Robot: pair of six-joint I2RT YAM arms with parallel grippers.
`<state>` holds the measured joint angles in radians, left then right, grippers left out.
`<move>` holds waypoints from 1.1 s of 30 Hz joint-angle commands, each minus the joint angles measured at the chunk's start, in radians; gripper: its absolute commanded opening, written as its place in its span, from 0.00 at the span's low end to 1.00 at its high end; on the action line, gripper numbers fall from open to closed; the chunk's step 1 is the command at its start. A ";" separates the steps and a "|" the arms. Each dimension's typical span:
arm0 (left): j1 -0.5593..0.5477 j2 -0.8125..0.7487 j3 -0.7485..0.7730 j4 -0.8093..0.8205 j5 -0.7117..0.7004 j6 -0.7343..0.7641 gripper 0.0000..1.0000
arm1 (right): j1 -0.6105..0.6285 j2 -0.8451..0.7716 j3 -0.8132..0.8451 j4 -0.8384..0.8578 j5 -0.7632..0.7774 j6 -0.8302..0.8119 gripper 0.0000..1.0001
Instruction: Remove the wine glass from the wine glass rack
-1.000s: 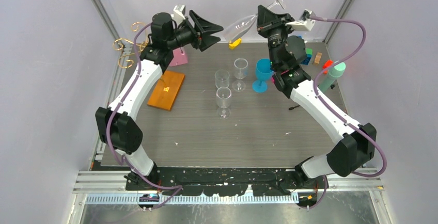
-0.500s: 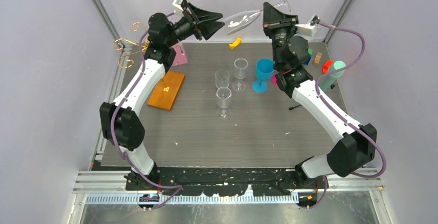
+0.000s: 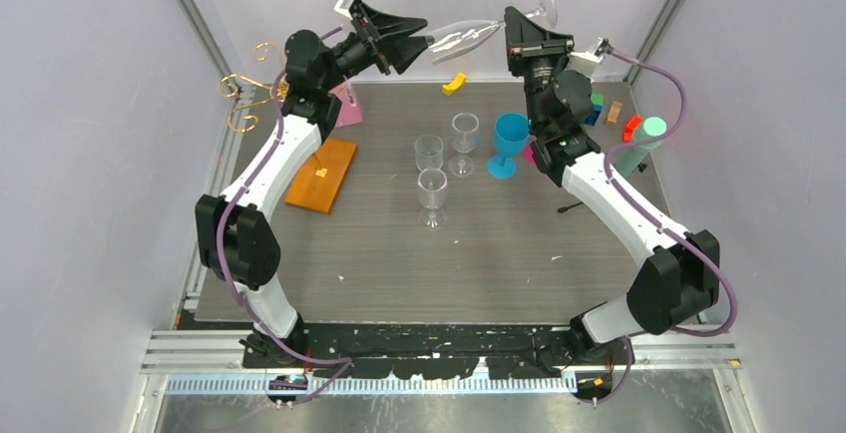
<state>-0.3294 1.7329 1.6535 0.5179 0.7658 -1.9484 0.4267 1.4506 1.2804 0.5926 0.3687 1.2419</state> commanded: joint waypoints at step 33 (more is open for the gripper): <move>-0.015 -0.065 0.176 -0.423 0.002 0.566 0.00 | -0.004 -0.051 -0.055 0.018 -0.204 -0.138 0.56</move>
<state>-0.3359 1.7416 1.7275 0.2466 0.7582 -1.5940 0.4171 1.4738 1.2476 0.5865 0.2050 1.1793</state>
